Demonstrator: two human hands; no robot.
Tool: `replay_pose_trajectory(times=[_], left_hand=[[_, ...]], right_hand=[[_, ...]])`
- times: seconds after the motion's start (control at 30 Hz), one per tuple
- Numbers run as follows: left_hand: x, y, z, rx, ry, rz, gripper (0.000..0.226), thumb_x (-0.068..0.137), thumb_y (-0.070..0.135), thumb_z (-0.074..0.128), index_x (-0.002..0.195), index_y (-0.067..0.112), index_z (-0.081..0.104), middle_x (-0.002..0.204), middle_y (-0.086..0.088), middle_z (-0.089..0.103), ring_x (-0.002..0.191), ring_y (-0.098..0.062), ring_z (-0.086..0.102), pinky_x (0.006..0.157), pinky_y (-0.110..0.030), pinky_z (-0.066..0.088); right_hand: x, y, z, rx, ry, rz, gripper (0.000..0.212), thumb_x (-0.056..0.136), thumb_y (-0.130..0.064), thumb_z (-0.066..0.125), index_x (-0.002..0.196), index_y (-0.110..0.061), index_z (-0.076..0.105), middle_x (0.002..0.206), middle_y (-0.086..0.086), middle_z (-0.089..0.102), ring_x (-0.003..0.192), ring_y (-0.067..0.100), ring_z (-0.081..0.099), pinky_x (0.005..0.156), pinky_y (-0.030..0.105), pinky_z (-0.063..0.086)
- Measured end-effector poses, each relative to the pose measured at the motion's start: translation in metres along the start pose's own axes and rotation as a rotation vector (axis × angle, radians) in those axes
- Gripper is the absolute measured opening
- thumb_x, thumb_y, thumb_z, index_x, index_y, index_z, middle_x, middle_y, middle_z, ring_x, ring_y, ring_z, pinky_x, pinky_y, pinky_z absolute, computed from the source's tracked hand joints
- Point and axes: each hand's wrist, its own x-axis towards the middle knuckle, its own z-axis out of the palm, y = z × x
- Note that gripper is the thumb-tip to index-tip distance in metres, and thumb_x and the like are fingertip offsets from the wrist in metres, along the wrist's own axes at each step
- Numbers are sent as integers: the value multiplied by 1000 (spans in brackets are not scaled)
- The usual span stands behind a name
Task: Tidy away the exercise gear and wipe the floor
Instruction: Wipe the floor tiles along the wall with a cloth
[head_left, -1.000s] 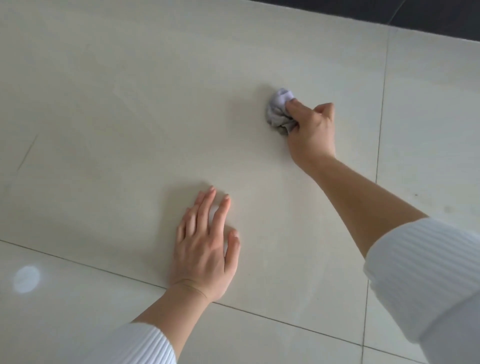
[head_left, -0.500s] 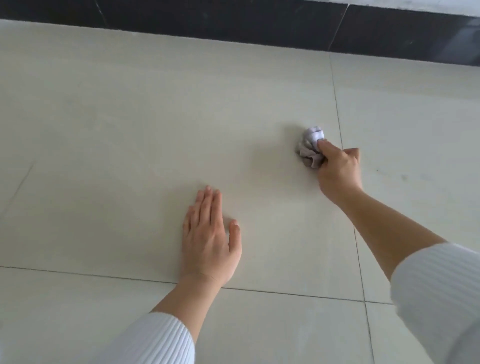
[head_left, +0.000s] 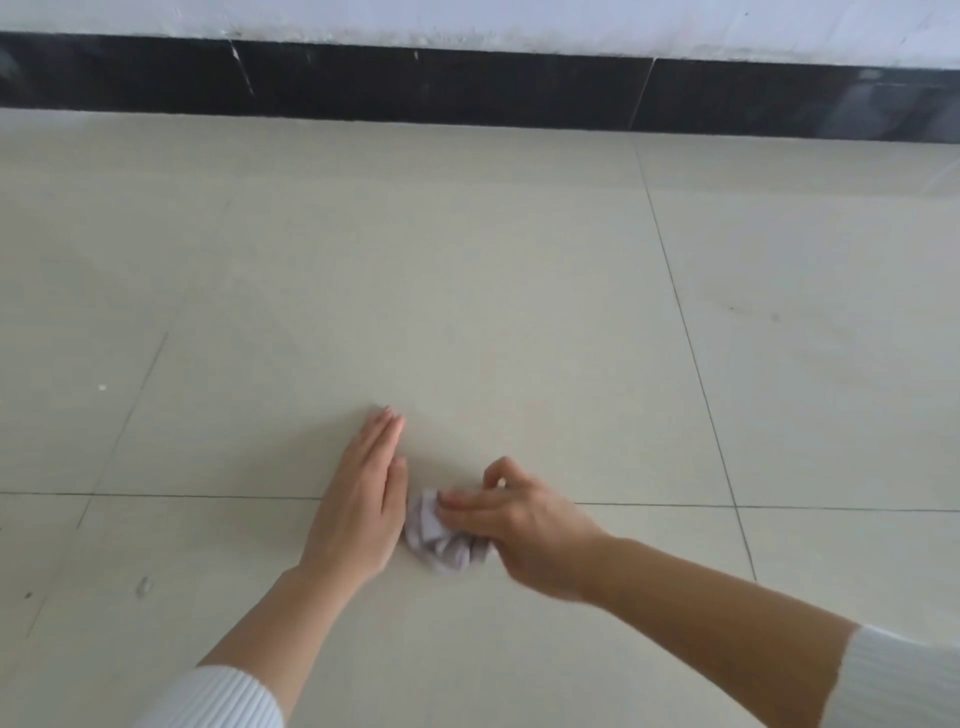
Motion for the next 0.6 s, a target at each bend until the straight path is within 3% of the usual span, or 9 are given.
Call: replay_pose_trajectory(times=[0.07,0.13,0.27,0.33,0.37,0.47,0.53,0.6], left_hand=[[-5,-3,-1,62,-21,18,53,98,27,24,147,7,33,156,-1,24,143,-4,13,111,-7,1],[-11,-4,1,121,-29,40,61,94,34,18,147,6,31,157,-2,21,144,-6,11,113,-11,-1],[-28,-11,1,197,-68,30,66,92,42,12,151,12,19,159,7,7,143,0,-3,111,-9,-9],[-34,-13,0,225,-75,47,70,91,45,8,151,11,19,159,6,7,144,-1,-2,111,-9,-9],[-35,-15,0,231,-80,53,71,91,45,8,151,10,20,159,5,8,144,-3,-1,112,-10,-9],[-34,-16,0,225,-78,56,68,92,43,13,150,9,22,158,4,10,144,-4,0,112,-11,-8],[-33,-14,0,219,-71,49,63,94,36,21,150,8,25,159,2,14,143,-4,1,113,-12,-6],[-32,-13,0,206,-72,37,61,93,31,26,149,7,28,158,0,18,143,-6,4,114,-14,-3]], right_hand=[[-4,-6,1,18,-118,-15,53,86,-2,36,126,-29,60,129,-15,59,91,25,45,79,30,47],[7,4,-14,54,24,144,48,93,-17,31,125,-34,62,114,-4,65,87,22,50,77,23,42],[3,79,-68,93,512,814,38,91,-10,43,110,-32,68,91,12,61,85,24,49,66,21,37],[-15,101,-79,-26,495,1149,41,88,-10,40,115,-30,63,85,10,55,94,25,37,70,26,38],[-17,99,-75,-57,481,1191,38,89,-10,41,115,-28,62,78,5,50,98,26,36,72,29,41],[-6,51,-40,12,521,953,42,87,-7,43,116,-32,62,78,-3,42,94,21,38,73,25,41],[-2,10,-17,24,475,674,48,86,-5,43,117,-37,61,90,-5,58,83,15,38,72,23,38],[-15,-26,2,19,338,391,46,91,-3,38,117,-30,64,113,-12,66,90,14,53,79,27,37]])
